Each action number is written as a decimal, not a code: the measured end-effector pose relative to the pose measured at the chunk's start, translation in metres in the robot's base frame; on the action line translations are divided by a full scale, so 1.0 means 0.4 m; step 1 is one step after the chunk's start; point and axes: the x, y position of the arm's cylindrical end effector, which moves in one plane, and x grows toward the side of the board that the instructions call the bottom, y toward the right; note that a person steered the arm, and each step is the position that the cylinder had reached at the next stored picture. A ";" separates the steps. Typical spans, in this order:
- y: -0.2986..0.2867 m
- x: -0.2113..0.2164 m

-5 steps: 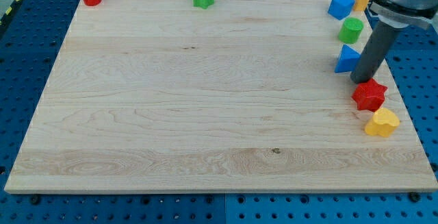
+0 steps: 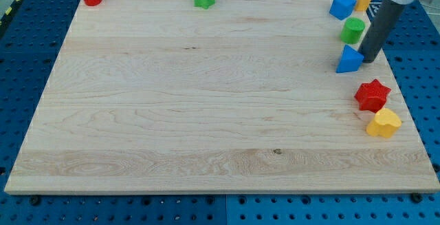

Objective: Place the blue triangle diagonal to the green circle

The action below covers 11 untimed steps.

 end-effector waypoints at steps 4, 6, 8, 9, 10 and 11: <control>-0.194 0.187; -0.238 0.283; -0.315 -0.017; -0.360 -0.255; -0.373 -0.451; -0.315 -0.485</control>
